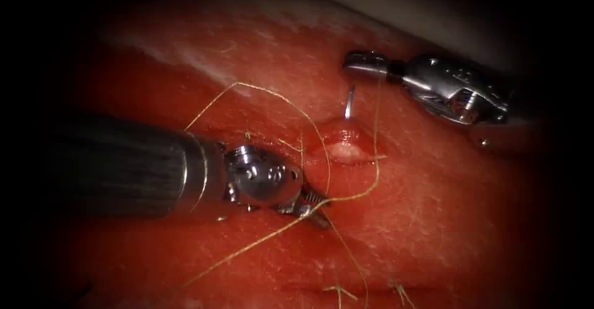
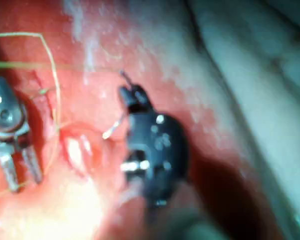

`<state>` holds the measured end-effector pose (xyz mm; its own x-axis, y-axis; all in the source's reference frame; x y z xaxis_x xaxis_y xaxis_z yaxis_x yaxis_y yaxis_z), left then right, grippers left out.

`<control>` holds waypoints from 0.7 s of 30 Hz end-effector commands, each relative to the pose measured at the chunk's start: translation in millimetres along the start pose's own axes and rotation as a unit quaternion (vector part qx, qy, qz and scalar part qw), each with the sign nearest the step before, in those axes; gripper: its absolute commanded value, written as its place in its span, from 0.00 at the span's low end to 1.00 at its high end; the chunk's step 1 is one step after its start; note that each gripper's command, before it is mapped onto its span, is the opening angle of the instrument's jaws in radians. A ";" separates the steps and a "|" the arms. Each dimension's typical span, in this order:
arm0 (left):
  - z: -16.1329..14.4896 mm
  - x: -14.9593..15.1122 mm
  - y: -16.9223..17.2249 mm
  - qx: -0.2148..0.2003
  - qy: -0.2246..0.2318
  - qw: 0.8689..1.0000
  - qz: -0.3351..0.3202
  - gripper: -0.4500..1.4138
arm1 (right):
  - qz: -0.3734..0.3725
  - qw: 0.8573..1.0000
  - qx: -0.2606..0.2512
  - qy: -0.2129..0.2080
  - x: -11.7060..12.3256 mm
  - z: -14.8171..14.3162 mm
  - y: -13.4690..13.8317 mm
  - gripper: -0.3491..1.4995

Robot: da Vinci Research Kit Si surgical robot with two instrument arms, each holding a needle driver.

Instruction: Wound Closure

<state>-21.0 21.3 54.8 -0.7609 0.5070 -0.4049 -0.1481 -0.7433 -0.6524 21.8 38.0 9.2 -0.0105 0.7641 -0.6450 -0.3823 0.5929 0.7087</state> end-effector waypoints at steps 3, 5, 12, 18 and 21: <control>0.8 -0.1 0.0 -0.001 0.000 1.000 0.000 0.37 | 0.023 1.000 0.001 0.000 0.1 1.0 0.0 0.00; 0.8 -0.1 0.0 -0.001 0.000 1.000 0.000 0.37 | 0.059 0.998 0.004 -0.003 0.1 1.0 0.0 0.00; 0.8 -0.1 0.0 -0.001 0.000 1.000 0.000 0.39 | 0.133 0.990 0.043 -0.027 0.0 1.0 -0.2 0.00; 0.7 -0.3 0.1 -0.004 -0.002 1.000 0.001 0.32 | 0.185 0.981 0.044 -0.043 -0.5 1.0 -0.3 0.00; 0.7 -0.3 0.1 -0.004 -0.002 1.000 0.001 0.33 | 0.194 0.979 0.050 -0.048 -0.6 1.0 -0.6 0.00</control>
<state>-20.7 21.2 54.7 -0.7631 0.5039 -0.4046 -0.1420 -0.7415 -0.6558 22.1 37.2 9.2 -0.0519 0.9542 -0.2947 -0.2776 0.2697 0.9221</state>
